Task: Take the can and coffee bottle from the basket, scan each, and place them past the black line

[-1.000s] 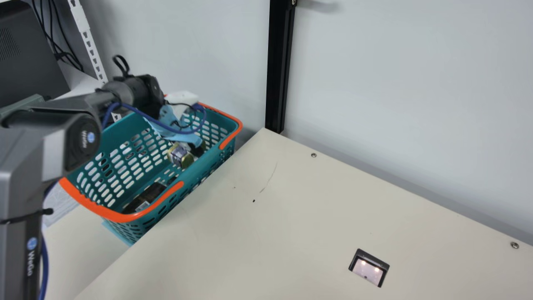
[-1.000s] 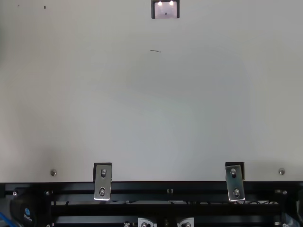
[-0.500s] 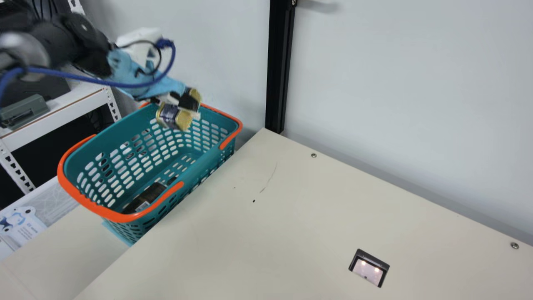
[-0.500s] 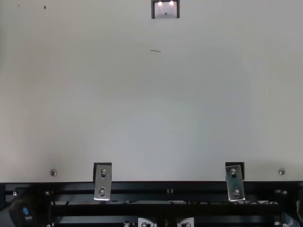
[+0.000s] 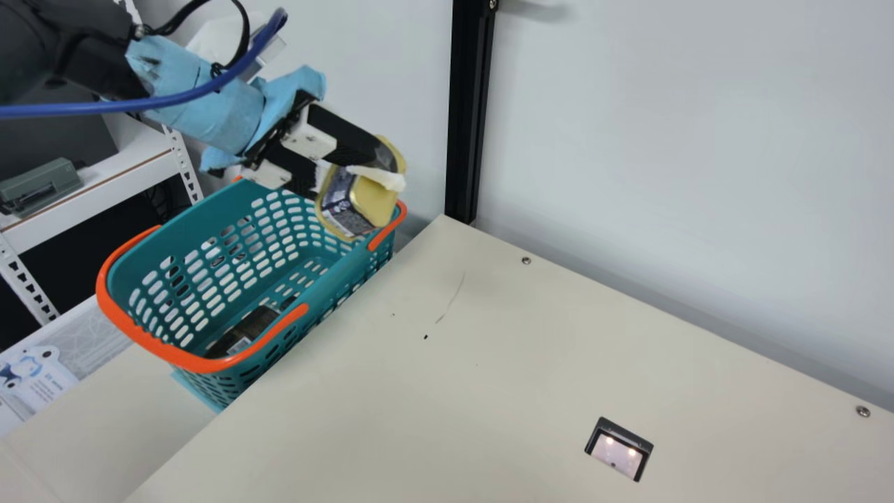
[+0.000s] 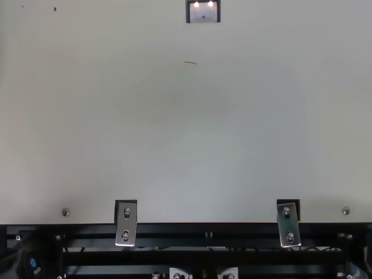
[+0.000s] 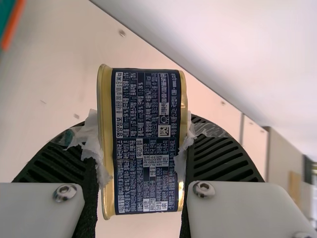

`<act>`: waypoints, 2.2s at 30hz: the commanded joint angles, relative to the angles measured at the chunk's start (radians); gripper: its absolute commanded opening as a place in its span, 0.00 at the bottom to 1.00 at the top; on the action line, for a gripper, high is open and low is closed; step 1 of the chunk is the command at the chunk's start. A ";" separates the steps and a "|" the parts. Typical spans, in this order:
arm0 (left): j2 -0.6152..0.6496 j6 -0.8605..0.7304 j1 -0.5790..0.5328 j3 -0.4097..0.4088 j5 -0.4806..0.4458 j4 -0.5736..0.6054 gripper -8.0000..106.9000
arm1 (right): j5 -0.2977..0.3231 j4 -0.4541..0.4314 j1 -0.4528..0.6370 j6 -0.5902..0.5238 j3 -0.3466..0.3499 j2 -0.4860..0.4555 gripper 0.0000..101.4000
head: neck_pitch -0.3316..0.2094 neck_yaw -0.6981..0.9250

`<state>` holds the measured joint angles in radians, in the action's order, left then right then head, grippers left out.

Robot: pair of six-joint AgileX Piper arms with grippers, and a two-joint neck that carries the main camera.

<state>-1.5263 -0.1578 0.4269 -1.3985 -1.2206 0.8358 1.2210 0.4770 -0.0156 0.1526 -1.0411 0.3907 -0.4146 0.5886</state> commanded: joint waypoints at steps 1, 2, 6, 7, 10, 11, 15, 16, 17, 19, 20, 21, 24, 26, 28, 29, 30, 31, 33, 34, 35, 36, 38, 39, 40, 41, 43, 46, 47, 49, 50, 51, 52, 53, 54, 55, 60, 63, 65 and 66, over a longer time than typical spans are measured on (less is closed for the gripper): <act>0.055 0.079 -0.025 0.041 0.001 0.041 0.16 | 0.000 0.000 0.000 0.000 0.000 0.000 1.00 | -0.017 0.007; 0.075 0.103 -0.034 0.052 0.001 0.053 0.16 | 0.000 0.000 0.000 0.000 0.000 0.000 1.00 | -0.017 0.007; 0.153 0.200 -0.067 0.091 0.001 0.101 0.16 | 0.000 0.000 0.000 0.000 0.000 0.000 1.00 | -0.017 0.007; 0.172 0.225 -0.074 0.099 0.001 0.111 0.16 | 0.000 0.000 0.000 0.000 0.000 0.000 1.00 | -0.017 0.007; 0.228 0.301 -0.096 0.127 0.001 0.147 0.16 | 0.000 0.000 0.000 0.000 0.000 0.000 1.00 | -0.017 0.007; 0.246 0.325 -0.102 0.137 0.001 0.161 0.16 | 0.000 0.000 0.000 0.000 0.000 0.000 1.00 | -0.017 0.007; 0.313 0.418 -0.119 0.175 0.001 0.219 0.16 | 0.000 0.000 0.000 0.000 0.000 0.000 1.00 | -0.017 0.007; 0.331 0.440 -0.120 0.186 0.001 0.234 0.16 | 0.000 0.000 0.000 0.000 0.000 0.000 1.00 | -0.017 0.007; 0.347 0.460 -0.120 0.196 0.001 0.249 0.16 | 0.000 0.000 0.000 0.000 0.000 0.000 1.00 | -0.017 0.007; 0.379 0.499 -0.119 0.217 0.001 0.280 0.16 | 0.000 0.000 0.000 0.000 0.000 0.000 1.00 | -0.017 0.007; 0.395 0.517 -0.117 0.228 0.001 0.294 0.16 | 0.000 0.000 0.000 0.000 0.000 0.000 1.00 | -0.017 0.007; 0.410 0.534 -0.115 0.239 0.001 0.308 0.16 | 0.000 0.000 0.000 0.000 0.000 0.000 1.00 | -0.017 0.007; 0.453 0.585 -0.105 0.276 0.001 0.350 0.16 | 0.000 0.000 0.000 0.000 0.000 0.000 1.00 | -0.017 0.007; 0.483 0.617 -0.098 0.303 0.001 0.375 0.16 | 0.000 0.000 0.000 0.000 0.000 0.000 1.00 | -0.017 0.007; 0.514 0.649 -0.088 0.330 0.001 0.398 0.16 | 0.000 0.000 0.000 0.000 0.000 0.000 1.00 | -0.017 0.007; 0.529 0.664 -0.082 0.343 0.001 0.408 0.16 | 0.000 0.000 0.000 0.000 0.000 0.000 1.00 | -0.017 0.007; 0.544 0.678 -0.077 0.357 0.001 0.418 0.16 | 0.000 0.000 0.000 0.000 0.000 0.000 1.00 | -0.017 0.007; 0.559 0.691 -0.072 0.370 0.001 0.427 0.16 | 0.000 0.000 0.000 0.000 0.000 0.000 1.00 | -0.017 0.007; 0.589 0.719 -0.062 0.399 0.001 0.446 0.16 | 0.000 0.000 0.000 0.000 0.000 0.000 1.00 | -0.017 0.007; 0.604 0.733 -0.057 0.414 0.001 0.456 0.16 | 0.000 0.000 0.000 0.000 0.000 0.000 1.00 | -0.017 0.007; 0.619 0.746 -0.051 0.428 0.001 0.467 0.16 | 0.000 0.000 0.000 0.000 0.000 0.000 1.00 | -0.017 0.007; 0.634 0.759 -0.043 0.444 0.001 0.478 0.16 | 0.000 0.000 0.000 0.000 0.000 0.000 1.00 | -0.017 0.007; 0.662 0.787 -0.028 0.474 0.001 0.499 0.16 | 0.000 0.000 0.000 0.000 0.000 0.000 1.00 | -0.017 0.007; 0.675 0.800 -0.021 0.490 0.001 0.509 0.16 | 0.000 0.000 0.000 0.000 0.000 0.000 1.00 | -0.017 0.007; 0.688 0.814 -0.012 0.507 0.001 0.523 0.16 | 0.000 0.000 0.000 0.000 0.000 0.000 1.00 | -0.017 0.007; 0.700 0.826 -0.002 0.524 0.001 0.539 0.16 | 0.000 0.000 0.000 0.000 0.000 0.000 1.00 | -0.017 0.007; 0.723 0.847 0.017 0.556 0.001 0.576 0.16 | 0.000 0.000 0.000 0.000 0.000 0.000 1.00 | -0.017 0.007; 0.753 0.877 0.036 0.594 0.001 0.622 0.16 | 0.000 0.000 0.000 0.000 0.000 0.000 1.00 | -0.017 0.007; 0.760 0.884 0.040 0.604 0.001 0.634 0.16 | 0.000 0.000 0.000 0.000 0.000 0.000 1.00 | -0.017 0.007; 0.773 0.900 0.046 0.620 0.001 0.655 0.16 | 0.000 0.000 0.000 0.000 0.000 0.000 1.00 | -0.017 0.007; 0.780 0.908 0.048 0.626 0.001 0.666 0.16 | 0.000 0.000 0.000 0.000 0.000 0.000 1.00 | -0.017 0.007; 0.786 0.914 0.048 0.631 0.001 0.675 0.16 | 0.000 0.000 0.000 0.000 0.000 0.000 1.00 | -0.017 0.007; 0.791 0.920 0.049 0.636 0.001 0.686 0.16 | 0.000 0.000 0.000 0.000 0.000 0.000 1.00 | -0.017 0.007; 0.795 0.927 0.049 0.640 0.001 0.694 0.16 | 0.000 0.000 0.000 0.000 0.000 0.000 1.00 | -0.017 0.007; 0.800 0.934 0.048 0.643 0.001 0.702 0.16 | 0.000 0.000 0.000 0.000 0.000 0.000 1.00 | -0.017 0.007; 0.796 0.927 0.048 0.640 0.001 0.692 0.16 | 0.000 0.000 0.000 0.000 0.000 0.000 1.00 | -0.017 0.007; 0.799 0.933 0.048 0.642 0.001 0.702 0.16 | 0.000 0.000 0.000 0.000 0.000 0.000 1.00 | -0.017 0.007; 0.799 0.933 0.048 0.642 0.001 0.704 0.16 | 0.000 0.000 0.000 0.000 0.000 0.000 1.00 | -0.017 0.007; 0.799 0.933 0.048 0.642 0.001 0.704 0.16 | 0.000 0.000 0.000 0.000 0.000 0.000 1.00 | -0.017 0.007; 0.799 0.933 0.048 0.642 0.001 0.704 0.16 | 0.000 0.000 0.000 0.000 0.000 0.000 1.00 | -0.017 0.007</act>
<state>-0.7270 0.7754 0.4747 -0.7567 -1.2194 1.5398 1.2210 0.4770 -0.0156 0.1526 -1.0411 0.3907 -0.4146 0.5886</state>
